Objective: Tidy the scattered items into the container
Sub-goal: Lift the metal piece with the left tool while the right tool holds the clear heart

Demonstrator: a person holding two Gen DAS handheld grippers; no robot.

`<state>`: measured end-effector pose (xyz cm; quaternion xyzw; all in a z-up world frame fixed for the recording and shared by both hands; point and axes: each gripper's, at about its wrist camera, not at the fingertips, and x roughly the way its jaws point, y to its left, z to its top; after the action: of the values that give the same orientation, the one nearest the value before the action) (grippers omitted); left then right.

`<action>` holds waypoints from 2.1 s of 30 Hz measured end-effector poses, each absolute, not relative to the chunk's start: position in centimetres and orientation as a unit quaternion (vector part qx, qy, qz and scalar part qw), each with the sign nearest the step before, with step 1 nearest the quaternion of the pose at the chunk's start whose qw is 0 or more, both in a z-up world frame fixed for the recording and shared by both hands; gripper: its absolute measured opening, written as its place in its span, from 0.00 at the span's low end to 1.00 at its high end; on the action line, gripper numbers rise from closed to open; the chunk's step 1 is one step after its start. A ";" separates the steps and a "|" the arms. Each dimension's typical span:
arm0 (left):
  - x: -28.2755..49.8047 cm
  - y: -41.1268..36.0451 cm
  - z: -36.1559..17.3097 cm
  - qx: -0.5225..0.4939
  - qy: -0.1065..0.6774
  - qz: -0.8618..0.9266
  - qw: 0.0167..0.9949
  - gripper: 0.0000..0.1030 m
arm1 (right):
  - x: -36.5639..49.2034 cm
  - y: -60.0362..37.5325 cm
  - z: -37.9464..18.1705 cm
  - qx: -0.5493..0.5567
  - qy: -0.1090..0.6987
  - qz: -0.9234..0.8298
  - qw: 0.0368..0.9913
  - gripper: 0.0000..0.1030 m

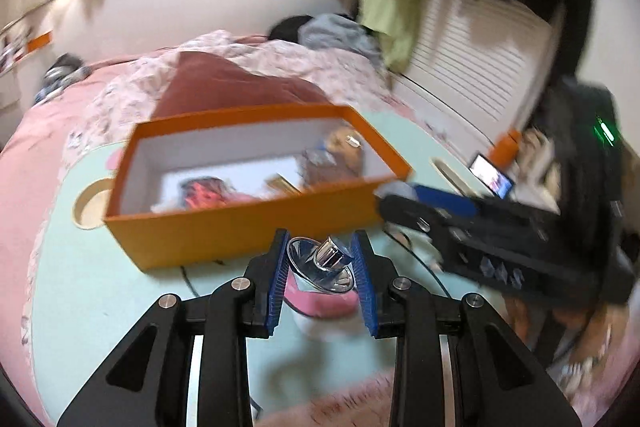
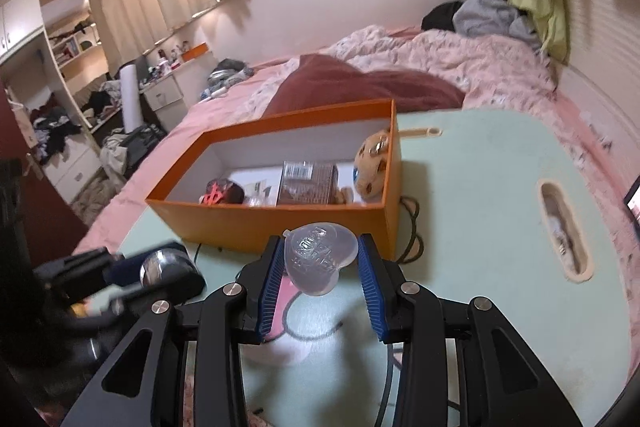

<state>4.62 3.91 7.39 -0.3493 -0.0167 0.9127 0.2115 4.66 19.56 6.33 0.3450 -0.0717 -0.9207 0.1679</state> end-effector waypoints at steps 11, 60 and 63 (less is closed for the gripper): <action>3.9 1.7 4.5 -0.319 -0.050 0.939 0.117 0.31 | 5.3 17.8 6.0 0.338 -0.024 -0.933 0.123 0.35; 4.7 1.3 4.8 -0.302 -0.051 0.945 0.114 0.31 | 5.7 17.0 7.1 0.322 0.001 -0.938 0.132 0.35; 4.7 1.3 4.8 -0.302 -0.050 0.945 0.114 0.31 | 5.7 17.1 7.2 0.322 0.000 -0.938 0.131 0.35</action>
<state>4.71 1.32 4.77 -0.3022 -0.0504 0.9451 0.1141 5.67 17.06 7.15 0.3216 -0.0003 -0.9377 0.1315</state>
